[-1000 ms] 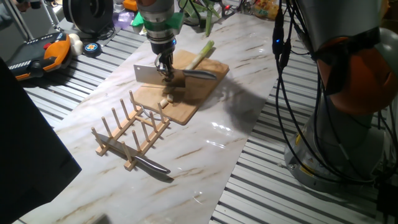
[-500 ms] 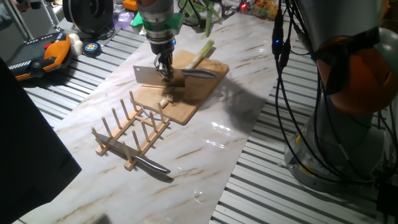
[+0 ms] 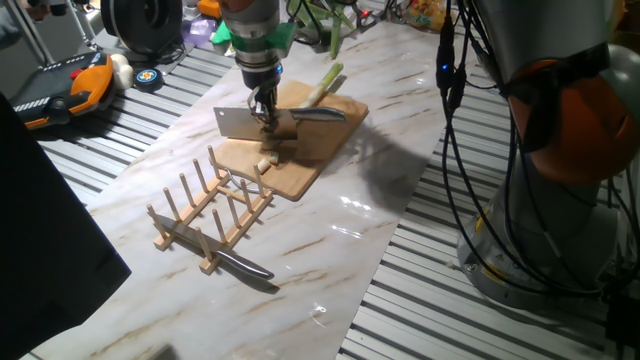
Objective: Chop the scallions
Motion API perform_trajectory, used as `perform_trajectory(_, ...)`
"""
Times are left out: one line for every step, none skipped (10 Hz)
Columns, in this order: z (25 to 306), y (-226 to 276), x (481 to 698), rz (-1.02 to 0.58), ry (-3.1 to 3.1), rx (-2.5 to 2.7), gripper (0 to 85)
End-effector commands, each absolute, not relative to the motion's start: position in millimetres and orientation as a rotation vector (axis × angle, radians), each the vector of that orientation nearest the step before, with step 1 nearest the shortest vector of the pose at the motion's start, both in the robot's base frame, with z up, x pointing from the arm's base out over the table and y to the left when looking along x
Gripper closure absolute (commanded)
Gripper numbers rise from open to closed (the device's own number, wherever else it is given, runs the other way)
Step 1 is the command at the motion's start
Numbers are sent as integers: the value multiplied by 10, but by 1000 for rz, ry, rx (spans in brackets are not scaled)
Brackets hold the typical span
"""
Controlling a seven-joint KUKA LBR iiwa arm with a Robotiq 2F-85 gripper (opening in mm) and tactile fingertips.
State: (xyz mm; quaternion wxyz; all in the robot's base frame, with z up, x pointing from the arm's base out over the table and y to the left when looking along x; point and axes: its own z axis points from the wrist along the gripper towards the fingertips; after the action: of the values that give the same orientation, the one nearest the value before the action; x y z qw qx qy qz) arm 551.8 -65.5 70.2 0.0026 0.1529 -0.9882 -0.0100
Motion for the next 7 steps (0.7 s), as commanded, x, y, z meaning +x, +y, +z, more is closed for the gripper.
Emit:
perform_trajectory(724, -659, 5529, -29, -3105, 481, 843)
perform_trajectory(729, -658, 5528, -23, -3109, 479, 843)
perform_trajectory(734, -660, 5524, -21, -3110, 479, 843)
perform_trajectory(744, -674, 5508, -14, -3110, 479, 843)
perform_trajectory(746, -692, 5489, -16, -3109, 484, 843)
perform_trajectory(735, -701, 5480, -21, -3110, 484, 843)
perform_trajectory(726, -691, 5480, -20, -3111, 482, 843)
